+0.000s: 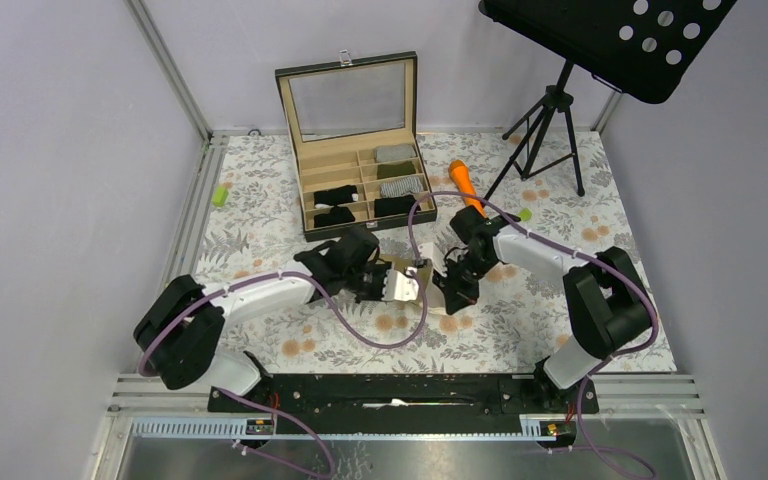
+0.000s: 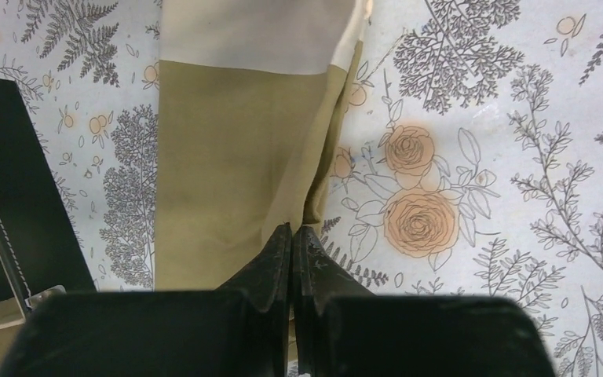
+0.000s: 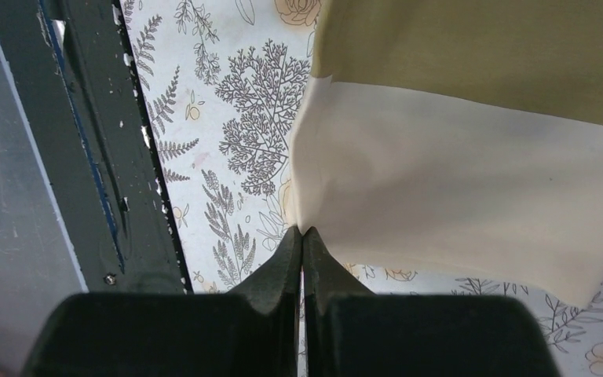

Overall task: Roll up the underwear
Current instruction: Fold the underwear at the center of the board.

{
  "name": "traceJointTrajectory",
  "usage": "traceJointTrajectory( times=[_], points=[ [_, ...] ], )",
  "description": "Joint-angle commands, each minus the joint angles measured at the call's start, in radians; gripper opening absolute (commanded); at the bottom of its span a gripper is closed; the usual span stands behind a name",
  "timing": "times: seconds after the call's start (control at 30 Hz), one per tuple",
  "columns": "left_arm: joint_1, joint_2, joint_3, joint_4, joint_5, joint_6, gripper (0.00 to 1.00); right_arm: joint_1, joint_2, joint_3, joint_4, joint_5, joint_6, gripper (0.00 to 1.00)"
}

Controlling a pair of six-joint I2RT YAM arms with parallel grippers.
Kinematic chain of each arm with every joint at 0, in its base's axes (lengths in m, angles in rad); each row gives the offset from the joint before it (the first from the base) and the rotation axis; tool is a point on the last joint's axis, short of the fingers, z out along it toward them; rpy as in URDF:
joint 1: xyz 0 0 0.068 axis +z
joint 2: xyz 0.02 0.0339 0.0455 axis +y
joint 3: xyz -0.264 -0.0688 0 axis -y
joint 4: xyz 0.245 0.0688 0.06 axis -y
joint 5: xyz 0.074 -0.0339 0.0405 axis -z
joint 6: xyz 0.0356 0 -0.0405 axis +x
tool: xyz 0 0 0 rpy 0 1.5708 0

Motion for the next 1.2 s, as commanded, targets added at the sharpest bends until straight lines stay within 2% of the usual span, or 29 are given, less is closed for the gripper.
traceJointTrajectory(
  times=[0.0,0.27,0.5,0.7,0.9,1.17],
  points=[
    [0.035,0.038,0.096,-0.081,0.086,0.078,0.00,-0.039,-0.003,0.067,-0.082,-0.047,0.007,0.00],
    [0.082,0.153,0.249,-0.214,0.131,0.134,0.00,-0.122,0.067,0.158,-0.124,-0.086,0.015,0.00],
    [0.119,0.283,0.392,-0.312,0.155,0.127,0.00,-0.185,0.193,0.266,-0.164,-0.088,0.019,0.00],
    [0.145,0.363,0.463,-0.305,0.141,0.106,0.00,-0.237,0.316,0.369,-0.190,-0.085,0.041,0.00],
    [0.176,0.457,0.528,-0.255,0.101,0.009,0.00,-0.261,0.395,0.431,-0.188,-0.082,0.067,0.00],
    [0.185,0.515,0.558,-0.209,0.051,-0.078,0.07,-0.265,0.435,0.448,-0.109,-0.051,0.172,0.00]
  ],
)
